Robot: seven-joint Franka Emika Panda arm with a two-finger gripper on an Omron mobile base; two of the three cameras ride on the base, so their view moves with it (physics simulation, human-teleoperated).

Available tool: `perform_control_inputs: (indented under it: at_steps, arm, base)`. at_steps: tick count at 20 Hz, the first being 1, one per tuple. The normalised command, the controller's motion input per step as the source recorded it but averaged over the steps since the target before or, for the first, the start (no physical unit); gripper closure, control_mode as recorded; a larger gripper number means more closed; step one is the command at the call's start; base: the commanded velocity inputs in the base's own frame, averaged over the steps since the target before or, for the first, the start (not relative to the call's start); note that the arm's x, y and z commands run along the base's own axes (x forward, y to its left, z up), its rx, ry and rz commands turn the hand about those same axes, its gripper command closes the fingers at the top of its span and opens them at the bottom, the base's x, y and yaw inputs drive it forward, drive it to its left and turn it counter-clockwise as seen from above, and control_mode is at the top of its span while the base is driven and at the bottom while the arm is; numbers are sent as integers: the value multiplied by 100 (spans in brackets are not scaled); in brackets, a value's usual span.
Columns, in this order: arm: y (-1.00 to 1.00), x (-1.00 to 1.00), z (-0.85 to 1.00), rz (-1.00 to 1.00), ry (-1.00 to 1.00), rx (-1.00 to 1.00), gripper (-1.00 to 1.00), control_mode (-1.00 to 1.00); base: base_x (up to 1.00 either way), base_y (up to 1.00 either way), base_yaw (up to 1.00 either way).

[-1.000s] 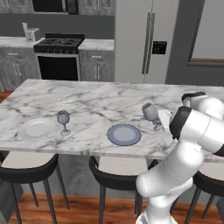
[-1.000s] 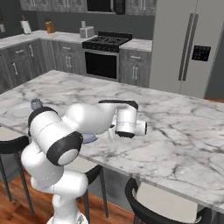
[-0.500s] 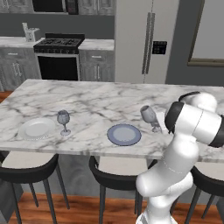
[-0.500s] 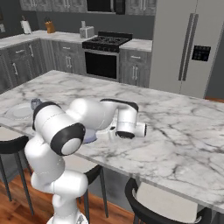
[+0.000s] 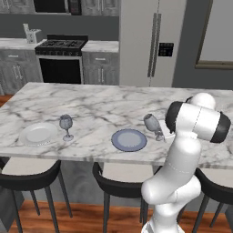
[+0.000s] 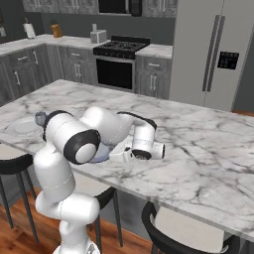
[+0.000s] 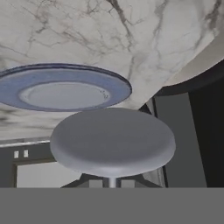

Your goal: Retrieve the wine glasses from the counter and place one next to each plate.

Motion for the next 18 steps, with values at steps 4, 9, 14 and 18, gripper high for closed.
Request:
perform_control_inputs:
  at_steps: [4,9,14,18]
  arm:
    - [0,17,-26,0,0,0,100,-100]
    - [0,17,-21,0,0,0,100,-100]
    - [0,27,-19,0,0,0,100,-100]
    - [0,31,-24,0,0,0,100,-100]
  base:
    - [0,0,0]
    - [0,0,0]
    - [0,0,0]
    - [0,0,0]
